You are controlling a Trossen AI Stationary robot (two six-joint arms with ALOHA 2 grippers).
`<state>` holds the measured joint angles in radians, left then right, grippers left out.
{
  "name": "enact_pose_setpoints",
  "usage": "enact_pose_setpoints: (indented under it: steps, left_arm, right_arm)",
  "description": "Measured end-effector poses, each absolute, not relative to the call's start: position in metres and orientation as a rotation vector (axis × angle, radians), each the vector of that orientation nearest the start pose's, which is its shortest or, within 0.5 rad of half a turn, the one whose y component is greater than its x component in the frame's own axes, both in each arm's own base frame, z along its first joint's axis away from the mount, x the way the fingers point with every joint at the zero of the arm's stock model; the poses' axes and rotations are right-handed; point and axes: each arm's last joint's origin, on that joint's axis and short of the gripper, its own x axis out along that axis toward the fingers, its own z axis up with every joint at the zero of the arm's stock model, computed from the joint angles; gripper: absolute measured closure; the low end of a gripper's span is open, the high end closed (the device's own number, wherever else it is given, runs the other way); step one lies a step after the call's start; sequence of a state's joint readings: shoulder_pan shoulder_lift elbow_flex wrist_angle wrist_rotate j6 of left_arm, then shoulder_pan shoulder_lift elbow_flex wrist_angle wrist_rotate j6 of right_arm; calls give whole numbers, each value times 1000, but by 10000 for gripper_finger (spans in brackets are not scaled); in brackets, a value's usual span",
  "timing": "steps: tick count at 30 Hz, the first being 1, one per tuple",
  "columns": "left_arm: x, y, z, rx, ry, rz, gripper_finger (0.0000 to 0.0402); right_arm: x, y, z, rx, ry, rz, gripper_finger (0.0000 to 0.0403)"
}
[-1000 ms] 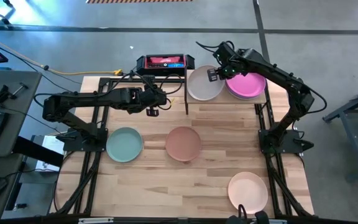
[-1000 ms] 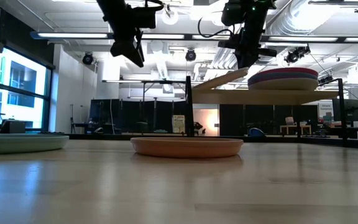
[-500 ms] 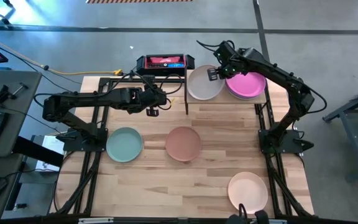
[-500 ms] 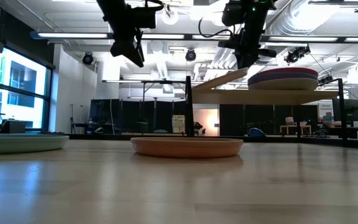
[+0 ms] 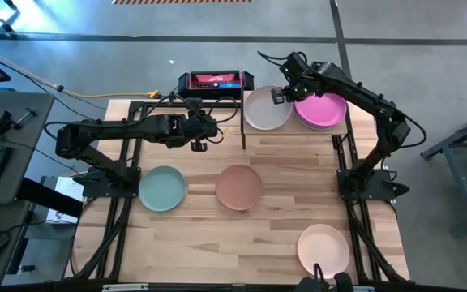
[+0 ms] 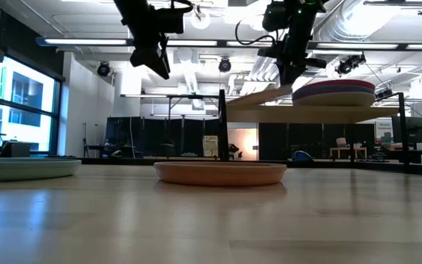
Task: Place and stack plates onto a shelf
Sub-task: Put the white plate on the shelf, then stack the light orange plate on top of the white plate on the shelf
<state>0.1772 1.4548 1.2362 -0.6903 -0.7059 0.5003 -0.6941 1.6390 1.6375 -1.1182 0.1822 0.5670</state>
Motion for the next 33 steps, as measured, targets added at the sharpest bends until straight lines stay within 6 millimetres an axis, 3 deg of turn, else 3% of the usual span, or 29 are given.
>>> enact_pose_setpoints:
  steps: [9,18,23,33]
  left_arm:
    - [289,71,300,680,1101,582,273]
    - [289,70,300,670,1096,558,273]
    - [289,70,300,670,1096,558,273]
    - [289,70,300,669,1094,558,273]
  right_arm:
    - [243,-216,340,716,899,-1086,288]
    - [237,-206,353,775,882,-839,279]
    - [243,-181,364,791,881,-685,279]
    - [270,-107,360,751,1061,-544,279]
